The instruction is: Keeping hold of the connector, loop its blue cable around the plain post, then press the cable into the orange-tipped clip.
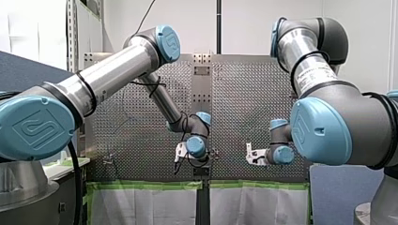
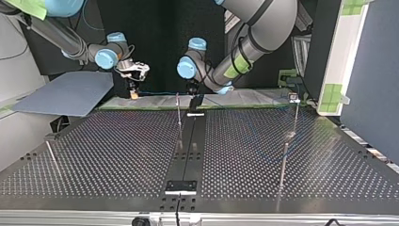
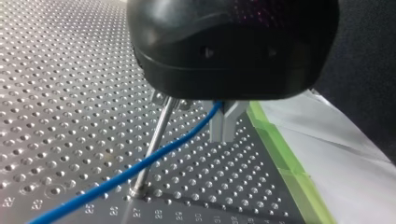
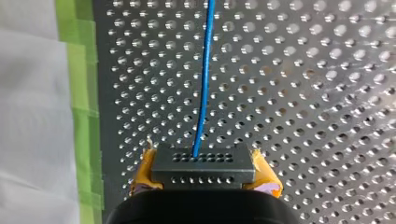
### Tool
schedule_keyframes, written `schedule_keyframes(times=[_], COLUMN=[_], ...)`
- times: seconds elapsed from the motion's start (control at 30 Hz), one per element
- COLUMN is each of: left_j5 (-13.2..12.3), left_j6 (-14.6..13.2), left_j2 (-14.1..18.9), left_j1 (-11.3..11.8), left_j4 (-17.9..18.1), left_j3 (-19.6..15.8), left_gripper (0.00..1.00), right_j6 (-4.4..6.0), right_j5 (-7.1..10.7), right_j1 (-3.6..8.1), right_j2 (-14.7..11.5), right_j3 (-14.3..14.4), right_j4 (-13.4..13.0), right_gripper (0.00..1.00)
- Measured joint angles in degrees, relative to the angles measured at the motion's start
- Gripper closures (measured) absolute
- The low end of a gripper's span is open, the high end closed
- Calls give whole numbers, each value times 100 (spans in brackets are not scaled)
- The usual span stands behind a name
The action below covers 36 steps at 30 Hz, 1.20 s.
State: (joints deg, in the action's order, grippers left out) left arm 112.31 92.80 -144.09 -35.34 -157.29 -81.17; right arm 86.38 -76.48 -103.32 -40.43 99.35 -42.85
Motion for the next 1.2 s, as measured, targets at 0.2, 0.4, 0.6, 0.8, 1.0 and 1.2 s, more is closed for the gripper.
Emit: schedule_keyframes(times=[0.2,0.4,0.6,0.8,1.0,1.2], left_j5=[-2,26,27,-29,-159,-201], left_j6=[-7,-19,-25,-19,-17,-17], left_j2=[20,25,59,86,87,88], left_j1=[-12,-64,-78,-56,12,71], left_j4=[-15,-17,54,103,109,109], left_j3=[-8,-111,-286,-338,-316,-264], left_gripper=[100,100,100,100,100,100], right_j6=[46,-1,-41,-55,46,126], right_j5=[16,25,54,89,97,91], right_j1=[-24,-58,-75,-42,13,36], right_j2=[-29,-34,-40,-46,-48,-49], right_j3=[1,46,93,97,93,91], right_j4=[27,51,45,27,-33,-86], right_gripper=[89,89,89,89,89,89])
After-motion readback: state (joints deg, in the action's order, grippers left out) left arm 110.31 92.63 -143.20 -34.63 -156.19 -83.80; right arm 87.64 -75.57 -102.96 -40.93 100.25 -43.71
